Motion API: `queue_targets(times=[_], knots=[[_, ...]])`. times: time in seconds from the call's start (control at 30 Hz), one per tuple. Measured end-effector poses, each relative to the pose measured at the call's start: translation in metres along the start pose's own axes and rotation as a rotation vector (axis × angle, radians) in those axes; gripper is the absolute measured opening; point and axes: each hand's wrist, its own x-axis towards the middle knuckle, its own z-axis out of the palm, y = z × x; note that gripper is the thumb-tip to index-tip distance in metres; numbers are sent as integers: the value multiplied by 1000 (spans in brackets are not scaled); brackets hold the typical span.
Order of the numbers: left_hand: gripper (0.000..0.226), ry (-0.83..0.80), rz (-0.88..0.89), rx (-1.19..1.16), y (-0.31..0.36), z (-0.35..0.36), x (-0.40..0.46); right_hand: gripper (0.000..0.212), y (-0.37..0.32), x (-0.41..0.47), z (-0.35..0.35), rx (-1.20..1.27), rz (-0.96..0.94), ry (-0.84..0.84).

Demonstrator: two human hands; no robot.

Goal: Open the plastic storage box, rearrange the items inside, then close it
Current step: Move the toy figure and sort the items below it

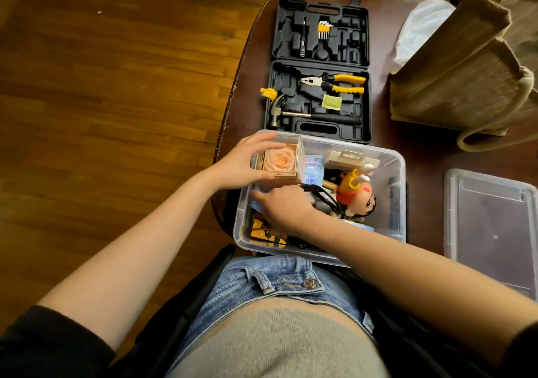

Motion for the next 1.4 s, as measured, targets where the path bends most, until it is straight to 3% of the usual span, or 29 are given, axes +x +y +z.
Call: queue_targets(times=[0.17, 0.3, 0.4, 0.53, 0.67, 0.9, 1.03, 1.13, 1.27, 1.4], knots=[[59, 58, -1, -34, -1, 4, -2, 32, 6, 0, 6, -16, -76, 107], [57, 63, 10, -52, -1, 6, -5, 25, 16, -10, 8, -79, -268, 271], [56, 60, 30, -42, -5, 9, -6, 27, 23, -6, 5, -155, -412, 284], [58, 69, 42, -40, -8, 13, -6, 20, 27, -5, -4, -60, -506, 163], [60, 92, 60, -23, -9, 15, -5, 23, 16, 2, -4, -108, -419, -53], [65, 109, 24, -37, -5, 10, -6, 31, 0, 5, 6, -310, -270, -53], [67, 121, 24, -56, -4, 11, -7, 28, -9, 0, 5, -423, -317, -167], [66, 139, 26, -70, -4, 13, -6, 37, -21, 11, 7, -521, -238, -232], [66, 155, 27, -74, -5, 13, -4, 42, -26, 26, 7, -477, -150, -389], [65, 168, 25, -84, -8, 15, -5, 46, -29, 21, 19, -439, -99, -431]])
